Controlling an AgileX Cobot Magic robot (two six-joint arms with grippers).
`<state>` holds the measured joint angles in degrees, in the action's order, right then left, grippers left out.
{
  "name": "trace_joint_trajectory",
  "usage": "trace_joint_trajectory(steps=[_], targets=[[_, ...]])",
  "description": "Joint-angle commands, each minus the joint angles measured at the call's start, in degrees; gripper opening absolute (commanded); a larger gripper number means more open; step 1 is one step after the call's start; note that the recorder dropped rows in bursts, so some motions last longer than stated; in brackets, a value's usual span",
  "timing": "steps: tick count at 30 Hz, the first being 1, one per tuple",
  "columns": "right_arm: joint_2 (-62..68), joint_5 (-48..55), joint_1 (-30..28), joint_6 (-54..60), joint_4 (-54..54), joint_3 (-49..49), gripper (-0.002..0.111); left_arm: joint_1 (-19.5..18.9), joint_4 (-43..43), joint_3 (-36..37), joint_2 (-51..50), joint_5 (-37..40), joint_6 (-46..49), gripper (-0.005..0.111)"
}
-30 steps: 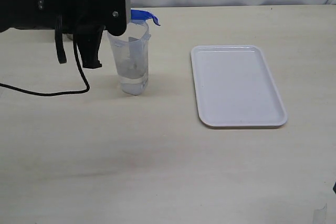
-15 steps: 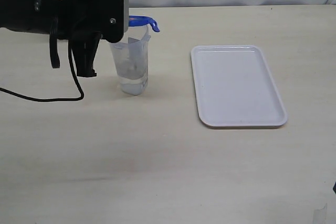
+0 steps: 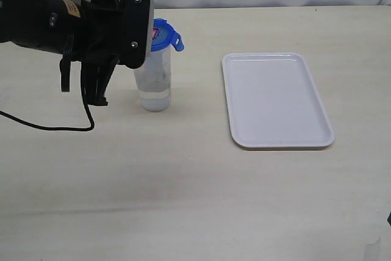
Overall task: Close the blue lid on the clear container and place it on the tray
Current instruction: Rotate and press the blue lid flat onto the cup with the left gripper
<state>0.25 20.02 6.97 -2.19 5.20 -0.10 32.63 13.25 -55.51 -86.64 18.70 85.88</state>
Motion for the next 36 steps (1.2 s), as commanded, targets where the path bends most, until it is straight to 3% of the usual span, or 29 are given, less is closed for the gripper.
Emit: trace_joint_trajectory(steps=[1, 17, 36], targets=[[-0.25, -0.18, -0.32, -0.06, 0.21, 0.1, 0.004, 0.08, -0.76, 0.07, -0.21, 0.06, -0.05, 0.0], [-0.25, -0.18, -0.32, -0.06, 0.21, 0.1, 0.004, 0.08, 0.98, 0.07, -1.0, -4.13, -0.86, 0.0], [-0.25, -0.18, -0.32, -0.06, 0.21, 0.1, 0.004, 0.08, 0.32, 0.07, -1.0, -1.94, -0.86, 0.0]])
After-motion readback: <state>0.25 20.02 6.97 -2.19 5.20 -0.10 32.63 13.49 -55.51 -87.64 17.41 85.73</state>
